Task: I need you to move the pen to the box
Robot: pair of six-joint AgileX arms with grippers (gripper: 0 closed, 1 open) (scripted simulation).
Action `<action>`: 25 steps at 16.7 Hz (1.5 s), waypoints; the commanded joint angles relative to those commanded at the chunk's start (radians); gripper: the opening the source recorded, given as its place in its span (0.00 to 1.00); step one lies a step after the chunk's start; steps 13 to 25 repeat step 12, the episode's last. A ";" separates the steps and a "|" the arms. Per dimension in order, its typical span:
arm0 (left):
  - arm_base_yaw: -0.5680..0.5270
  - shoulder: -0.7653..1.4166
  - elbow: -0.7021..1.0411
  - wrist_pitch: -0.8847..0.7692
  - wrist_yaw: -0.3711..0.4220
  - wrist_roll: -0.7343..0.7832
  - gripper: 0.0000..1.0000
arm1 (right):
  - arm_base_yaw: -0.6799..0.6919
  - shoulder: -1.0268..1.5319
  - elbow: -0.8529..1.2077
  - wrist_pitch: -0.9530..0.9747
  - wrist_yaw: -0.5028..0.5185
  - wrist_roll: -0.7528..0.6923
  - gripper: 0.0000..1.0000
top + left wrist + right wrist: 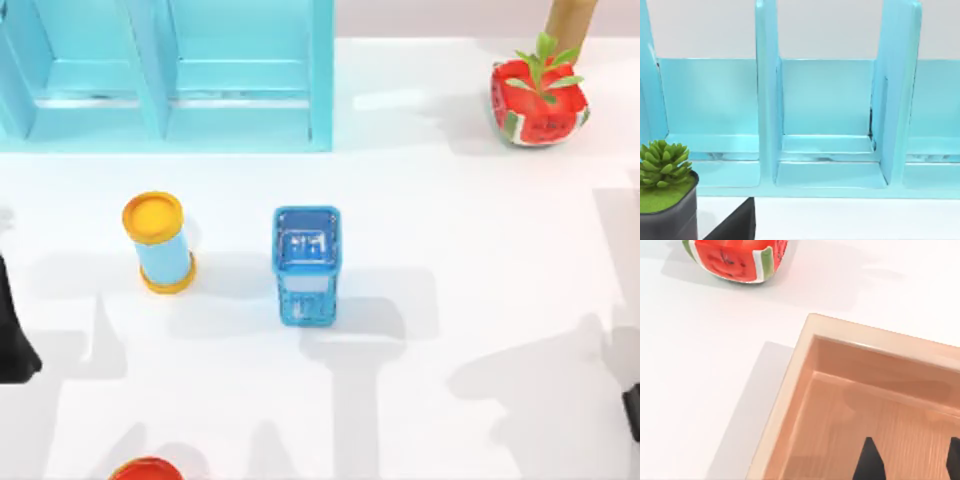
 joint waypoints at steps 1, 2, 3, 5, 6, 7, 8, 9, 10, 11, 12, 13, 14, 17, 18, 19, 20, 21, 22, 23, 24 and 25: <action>0.000 0.000 0.000 0.000 0.000 0.000 1.00 | 0.000 0.000 0.000 0.000 0.000 0.000 0.60; 0.000 0.000 0.000 0.000 0.000 0.000 1.00 | 0.000 0.000 0.000 0.000 0.000 0.000 0.68; 0.000 0.000 0.000 0.000 0.000 0.000 1.00 | 0.000 0.000 0.000 0.000 0.000 0.000 0.75; 0.000 0.000 0.000 0.000 0.000 0.000 1.00 | 0.000 0.000 0.000 0.000 0.000 0.000 0.90; 0.000 0.000 0.000 0.000 0.000 0.000 1.00 | 0.000 0.000 0.000 0.000 0.000 0.000 0.98; 0.000 0.000 0.000 0.000 0.000 0.000 1.00 | 0.000 0.000 0.000 0.000 0.000 0.000 1.00; 0.000 0.000 0.000 0.000 0.000 0.000 1.00 | 0.000 0.000 0.000 0.000 0.000 0.000 1.00; 0.000 0.000 0.000 0.000 0.000 0.000 1.00 | 0.000 0.000 0.000 0.000 0.000 0.000 1.00; 0.000 0.000 0.000 0.000 0.000 0.000 1.00 | 0.000 0.000 0.000 0.000 0.000 0.000 1.00; 0.000 0.000 0.000 0.000 0.000 0.000 1.00 | 0.000 0.000 0.000 0.000 0.000 0.000 1.00; 0.000 0.000 0.000 0.000 0.000 0.000 1.00 | 0.000 0.000 0.000 0.000 0.000 0.000 1.00; 0.000 0.000 0.000 0.000 0.000 0.000 1.00 | 0.000 0.000 0.000 0.000 0.000 0.000 1.00; 0.000 0.000 0.000 0.000 0.000 0.000 1.00 | 0.000 0.000 0.000 0.000 0.000 0.000 1.00; 0.000 0.000 0.000 0.000 0.000 0.000 1.00 | 0.000 0.000 0.000 0.000 0.000 0.000 1.00; 0.000 0.000 0.000 0.000 0.000 0.000 1.00 | 0.000 0.000 0.000 0.000 0.000 0.000 1.00; 0.000 0.000 0.000 0.000 0.000 0.000 1.00 | 0.000 0.000 0.000 0.000 0.000 0.000 1.00; 0.000 0.000 0.000 0.000 0.000 0.000 1.00 | 0.000 0.000 0.000 0.000 0.000 0.000 1.00; 0.000 0.000 0.000 0.000 0.000 0.000 1.00 | 0.000 0.000 0.000 0.000 0.000 0.000 1.00; 0.000 0.000 0.000 0.000 0.000 0.000 1.00 | 0.000 0.000 0.000 0.000 0.000 0.000 1.00; 0.000 0.000 0.000 0.000 0.000 0.000 1.00 | 0.000 0.000 0.000 0.000 0.000 0.000 1.00; 0.000 0.000 0.000 0.000 0.000 0.000 1.00 | 0.000 0.000 0.000 0.000 0.000 0.000 1.00; 0.000 0.000 0.000 0.000 0.000 0.000 1.00 | 0.000 0.000 0.000 0.000 0.000 0.000 1.00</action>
